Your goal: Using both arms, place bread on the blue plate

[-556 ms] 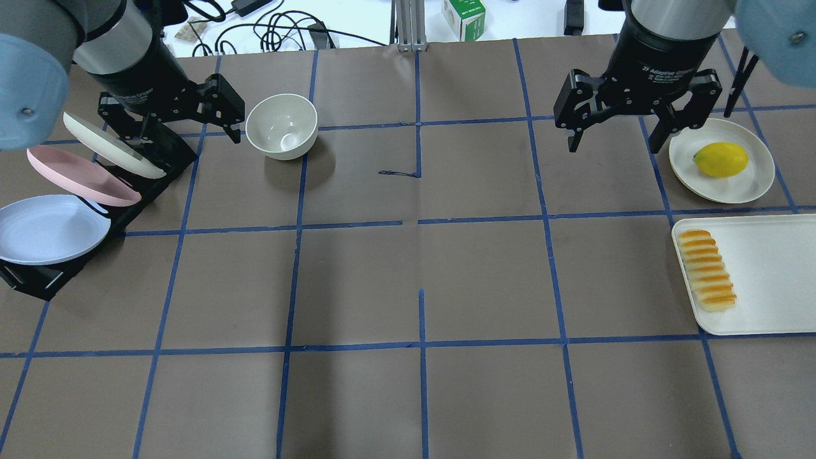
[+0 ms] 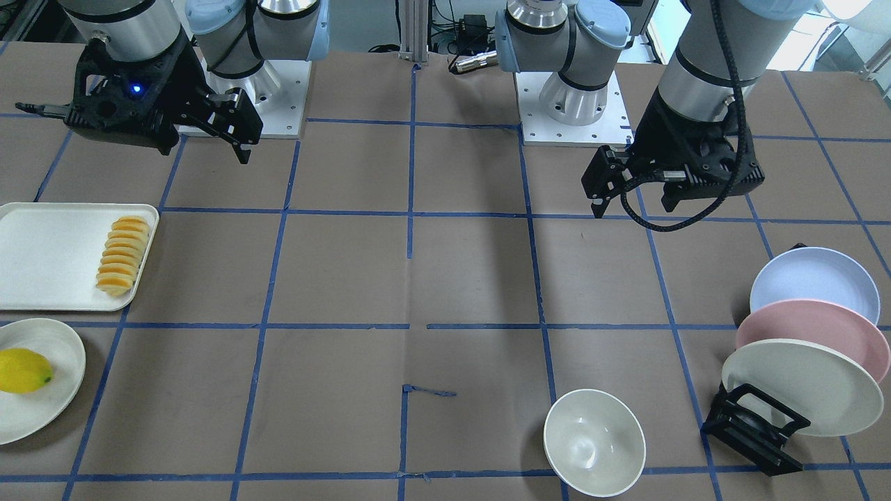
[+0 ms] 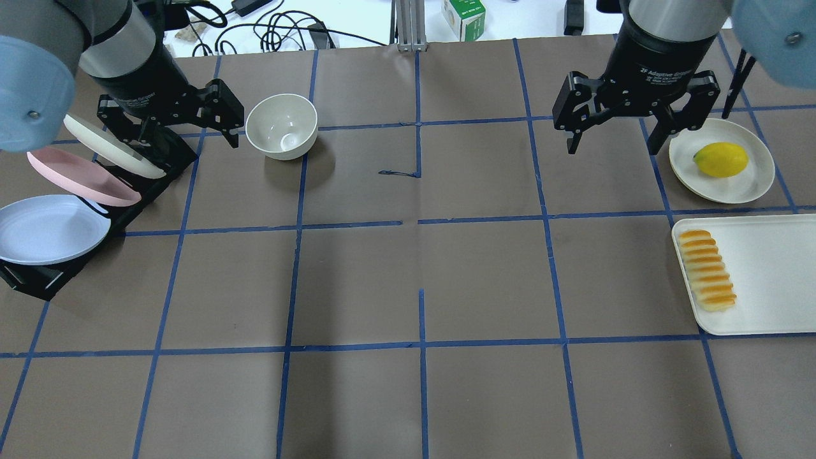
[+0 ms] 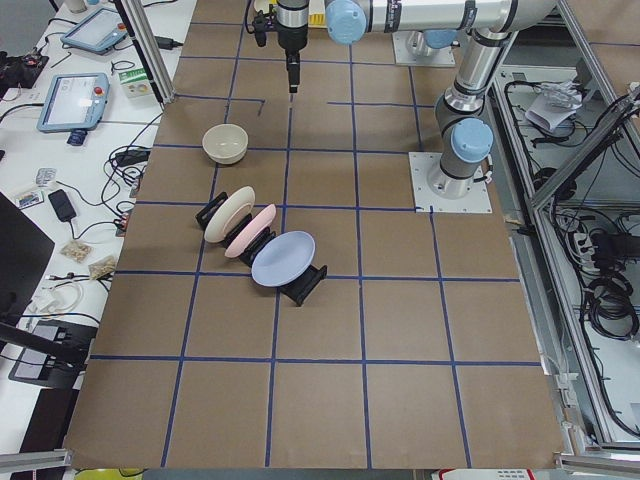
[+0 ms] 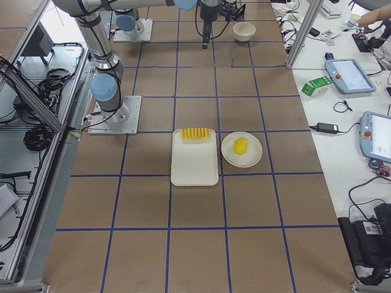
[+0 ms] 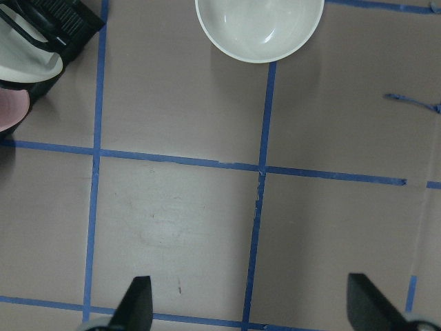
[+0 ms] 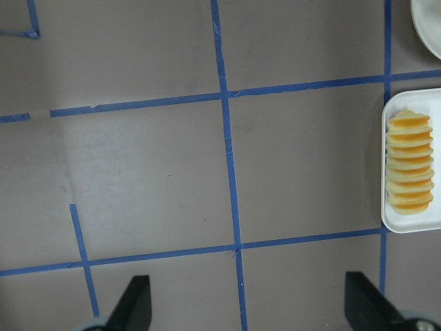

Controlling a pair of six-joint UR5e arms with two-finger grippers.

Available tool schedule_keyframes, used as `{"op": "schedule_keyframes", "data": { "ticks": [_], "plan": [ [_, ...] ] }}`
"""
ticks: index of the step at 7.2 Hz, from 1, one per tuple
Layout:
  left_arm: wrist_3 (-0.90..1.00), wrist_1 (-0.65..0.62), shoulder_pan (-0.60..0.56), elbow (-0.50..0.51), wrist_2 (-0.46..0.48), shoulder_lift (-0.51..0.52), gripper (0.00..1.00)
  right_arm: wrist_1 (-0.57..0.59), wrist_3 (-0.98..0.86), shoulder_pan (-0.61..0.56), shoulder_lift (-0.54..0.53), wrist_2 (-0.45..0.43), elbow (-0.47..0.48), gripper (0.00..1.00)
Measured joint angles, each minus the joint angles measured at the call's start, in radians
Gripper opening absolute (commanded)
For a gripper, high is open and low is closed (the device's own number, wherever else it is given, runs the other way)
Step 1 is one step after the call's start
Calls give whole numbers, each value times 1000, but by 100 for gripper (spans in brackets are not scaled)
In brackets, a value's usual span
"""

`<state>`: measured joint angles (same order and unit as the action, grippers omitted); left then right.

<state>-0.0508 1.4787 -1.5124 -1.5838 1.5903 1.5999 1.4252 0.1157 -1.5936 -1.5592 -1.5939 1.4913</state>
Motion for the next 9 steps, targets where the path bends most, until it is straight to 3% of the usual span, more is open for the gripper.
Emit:
{"op": "schedule_keyframes", "data": {
  "ticks": [3, 5, 9],
  "plan": [
    [0, -1, 4, -3, 4, -2, 100, 17, -53, 49, 5, 1, 23, 100],
    [-3, 3, 57, -15, 23, -16, 100, 60, -213, 180, 5, -1, 88, 100],
    [16, -10, 408, -76, 41, -35, 100, 341, -466, 416, 12, -13, 323, 100]
  ]
}}
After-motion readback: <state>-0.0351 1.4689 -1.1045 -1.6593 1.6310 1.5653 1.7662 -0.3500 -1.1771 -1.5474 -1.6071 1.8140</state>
